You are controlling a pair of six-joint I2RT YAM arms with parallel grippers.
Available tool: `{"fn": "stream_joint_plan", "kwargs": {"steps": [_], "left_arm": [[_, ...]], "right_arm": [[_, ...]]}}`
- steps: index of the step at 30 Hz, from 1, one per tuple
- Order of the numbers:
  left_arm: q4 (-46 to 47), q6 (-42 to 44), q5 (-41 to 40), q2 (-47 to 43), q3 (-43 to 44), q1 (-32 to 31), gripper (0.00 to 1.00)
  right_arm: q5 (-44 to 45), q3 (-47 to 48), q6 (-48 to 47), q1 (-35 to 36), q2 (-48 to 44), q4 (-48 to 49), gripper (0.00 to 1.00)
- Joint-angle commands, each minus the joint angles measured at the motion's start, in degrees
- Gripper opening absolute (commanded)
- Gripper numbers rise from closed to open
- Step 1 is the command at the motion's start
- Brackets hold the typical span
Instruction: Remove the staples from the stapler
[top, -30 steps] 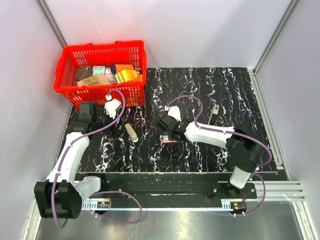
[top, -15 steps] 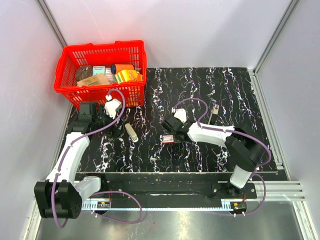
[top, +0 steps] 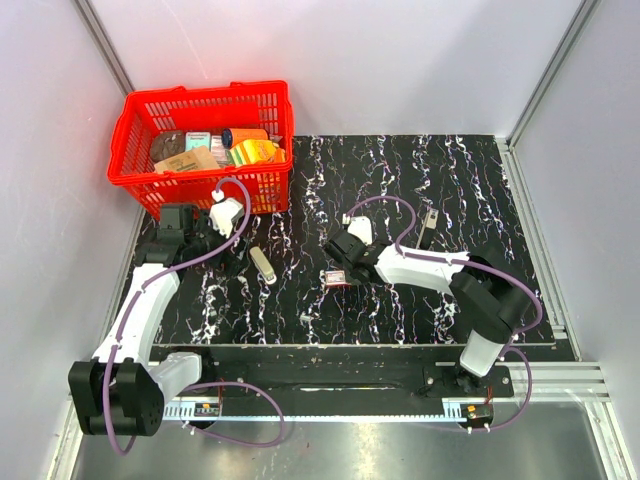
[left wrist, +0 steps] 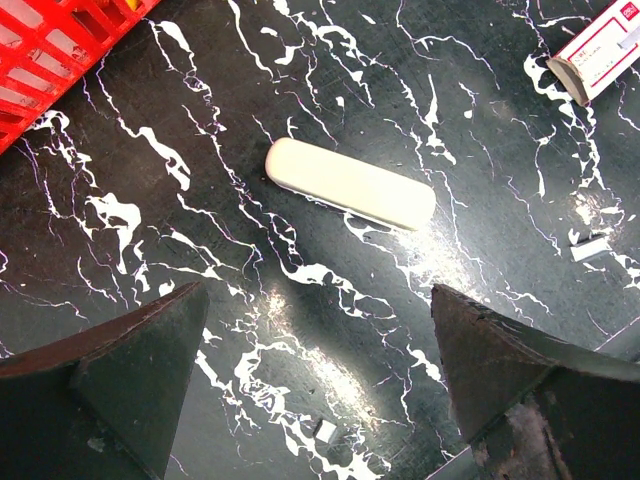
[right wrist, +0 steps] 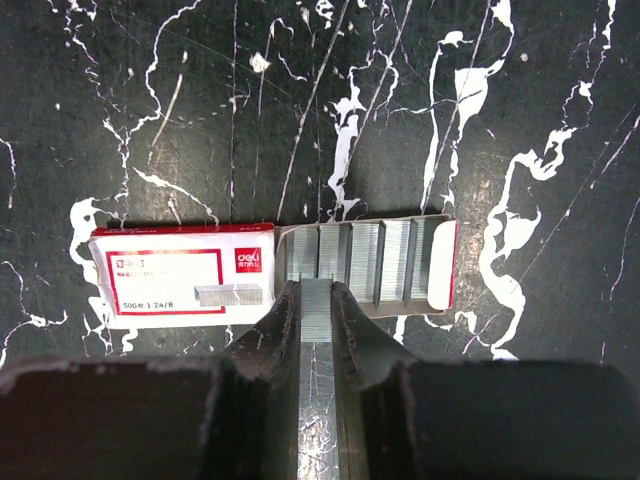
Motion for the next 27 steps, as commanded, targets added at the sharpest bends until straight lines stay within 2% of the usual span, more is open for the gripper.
{"fn": "stream_joint_plan", "kwargs": {"steps": [1, 6, 14, 27], "left_arm": [[0.9, 0.1, 2.4, 0.1, 2.2, 0.3, 0.99], [0.9, 0.1, 2.3, -0.1, 2.2, 0.2, 0.99], [0.8, 0.3, 2.4, -0.8, 2.1, 0.3, 0.99], [0.4, 0.5, 2.8, -0.6, 2.2, 0.3, 0.99]], "right_arm": [[0.2, 0.9, -0.1, -0.3, -1.7, 1.5, 0.12], [0.3, 0.8, -0.1, -0.6, -1.0, 1.8, 0.13], [-0.6, 1.1, -0.3, -1.0, -0.5, 1.8, 0.27], [-1.6, 0.8, -0.6, -1.0, -3.7, 2.0, 0.29]]}}
